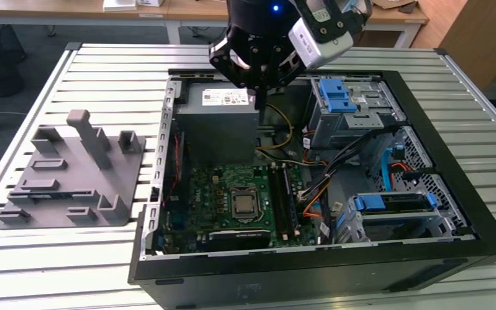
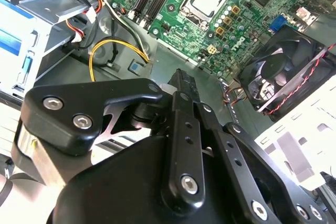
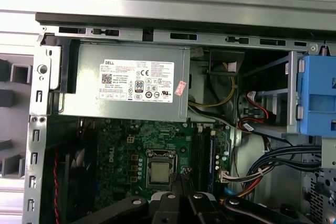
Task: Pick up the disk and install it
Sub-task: 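Insert the first disk wire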
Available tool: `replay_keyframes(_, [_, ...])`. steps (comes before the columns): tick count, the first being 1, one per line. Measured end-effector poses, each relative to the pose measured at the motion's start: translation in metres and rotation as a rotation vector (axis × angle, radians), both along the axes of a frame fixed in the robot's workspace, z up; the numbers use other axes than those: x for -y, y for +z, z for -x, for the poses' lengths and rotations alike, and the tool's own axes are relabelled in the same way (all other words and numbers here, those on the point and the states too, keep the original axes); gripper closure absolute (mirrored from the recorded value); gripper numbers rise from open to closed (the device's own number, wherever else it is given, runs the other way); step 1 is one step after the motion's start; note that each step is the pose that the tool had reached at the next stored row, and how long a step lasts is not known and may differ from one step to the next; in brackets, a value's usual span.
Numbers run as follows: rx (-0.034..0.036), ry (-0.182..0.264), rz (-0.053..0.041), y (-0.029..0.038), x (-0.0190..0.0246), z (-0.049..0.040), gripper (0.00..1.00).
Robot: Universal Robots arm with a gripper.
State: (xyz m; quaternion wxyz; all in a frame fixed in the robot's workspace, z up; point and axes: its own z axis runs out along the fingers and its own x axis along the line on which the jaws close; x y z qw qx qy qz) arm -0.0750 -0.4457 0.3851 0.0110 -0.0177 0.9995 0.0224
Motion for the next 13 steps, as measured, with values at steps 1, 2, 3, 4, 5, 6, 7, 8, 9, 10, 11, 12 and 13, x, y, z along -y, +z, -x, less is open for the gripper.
replay_keyframes(1, [0.0, 0.0, -0.0001, 0.0, 0.0, 0.0, 0.89])
replay_keyframes(2, [-0.0001, 0.0, 0.0, 0.0, 0.0005, 0.0, 0.89])
replay_keyframes(3, [0.0, 0.0, 0.0, 0.0, 0.0008, 0.0, 0.89])
replay_keyframes(4, [-0.0001, 0.0, 0.0001, 0.0, 0.0008, 0.0, 0.89])
replay_keyframes(5, [0.0, 0.0, 0.0, 0.0, 0.0009, 0.0, 0.89])
replay_keyframes(6, [0.0, 0.0, 0.0, 0.0, 0.0009, 0.0, 0.89])
replay_keyframes(7, [-0.0001, 0.0, 0.0001, 0.0001, 0.0009, 0.0, 0.89])
replay_keyframes(8, [0.0, 0.0, 0.0, 0.0, 0.0009, 0.0, 0.89])
replay_keyframes(9, [0.0, 0.0, 0.0, 0.0, 0.0009, 0.0, 0.89])
replay_keyframes(10, [0.0, 0.0, 0.0, 0.0, 0.0009, 0.0, 0.89])
replay_keyframes(11, [-0.0001, 0.0, 0.0, 0.0, 0.0009, 0.0, 0.89])
replay_keyframes(12, [0.0, 0.0, 0.0, 0.0, 0.001, 0.0, 0.89])
replay_keyframes(13, [-0.0001, 0.0, 0.0002, 0.0, 0.001, 0.0, 0.89])
